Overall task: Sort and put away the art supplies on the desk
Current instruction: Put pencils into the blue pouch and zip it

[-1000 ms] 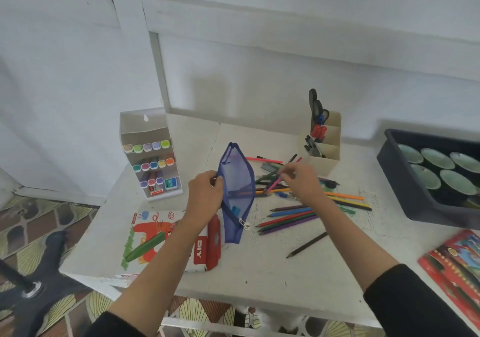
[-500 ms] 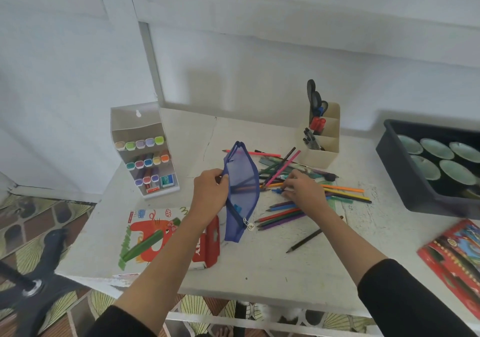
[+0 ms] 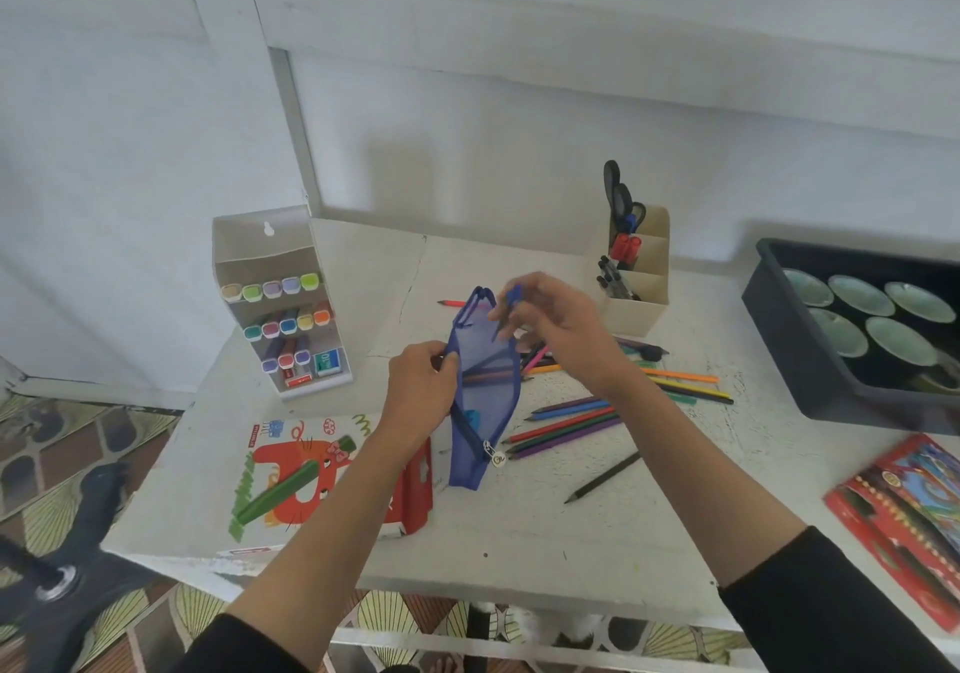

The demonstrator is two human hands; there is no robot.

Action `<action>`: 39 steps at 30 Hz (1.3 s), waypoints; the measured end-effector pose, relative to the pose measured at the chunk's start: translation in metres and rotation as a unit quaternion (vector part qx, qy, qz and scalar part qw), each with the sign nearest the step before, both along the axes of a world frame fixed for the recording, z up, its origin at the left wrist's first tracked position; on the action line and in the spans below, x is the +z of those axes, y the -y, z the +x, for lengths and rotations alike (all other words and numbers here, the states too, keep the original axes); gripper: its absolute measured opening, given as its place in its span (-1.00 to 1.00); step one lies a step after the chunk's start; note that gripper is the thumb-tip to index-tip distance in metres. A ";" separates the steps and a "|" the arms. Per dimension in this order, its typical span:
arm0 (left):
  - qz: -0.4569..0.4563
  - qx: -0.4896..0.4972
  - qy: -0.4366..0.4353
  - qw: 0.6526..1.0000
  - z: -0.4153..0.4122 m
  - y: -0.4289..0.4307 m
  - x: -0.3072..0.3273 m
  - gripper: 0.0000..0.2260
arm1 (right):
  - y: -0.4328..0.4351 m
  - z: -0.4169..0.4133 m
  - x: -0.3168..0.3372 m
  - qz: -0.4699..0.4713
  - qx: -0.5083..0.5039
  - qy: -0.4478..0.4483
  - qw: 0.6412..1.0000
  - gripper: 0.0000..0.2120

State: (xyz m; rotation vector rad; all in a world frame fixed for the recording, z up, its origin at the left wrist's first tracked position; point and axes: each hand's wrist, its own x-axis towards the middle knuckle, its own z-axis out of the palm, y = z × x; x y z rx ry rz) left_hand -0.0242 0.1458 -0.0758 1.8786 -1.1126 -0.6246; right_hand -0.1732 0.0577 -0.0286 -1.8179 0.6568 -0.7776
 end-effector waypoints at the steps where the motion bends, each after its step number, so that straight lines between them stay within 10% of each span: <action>1: -0.001 0.003 -0.002 1.000 0.001 0.000 -0.002 -0.76 | -0.001 0.003 -0.002 -0.037 0.033 -0.062 0.997 -0.78; 4: 0.005 0.020 -0.022 1.000 0.005 0.000 -0.007 -0.77 | -0.001 0.008 -0.024 -0.155 0.109 -0.244 0.951 -0.70; 10: 0.010 0.041 -0.054 0.998 0.012 -0.006 -0.019 -0.76 | -0.001 -0.003 -0.048 -0.169 -0.066 -0.141 0.973 -0.68; 16: 0.012 0.045 -0.054 0.997 0.008 -0.009 -0.016 -0.76 | 0.038 -0.052 -0.082 -0.138 -0.236 -0.336 0.901 -0.77; 26: 0.021 0.037 -0.043 0.998 0.004 -0.015 -0.015 -0.75 | 0.037 -0.060 -0.097 -0.197 -0.208 -0.485 0.826 -0.87; 32: 0.020 0.032 -0.027 0.999 -0.001 -0.013 -0.013 -0.76 | 0.022 -0.049 -0.057 -0.308 -0.271 -0.288 0.865 -0.85; 39: 0.013 0.031 -0.007 0.999 -0.003 -0.014 -0.011 -0.79 | -0.019 -0.015 0.005 -0.147 -0.201 0.104 0.963 -0.89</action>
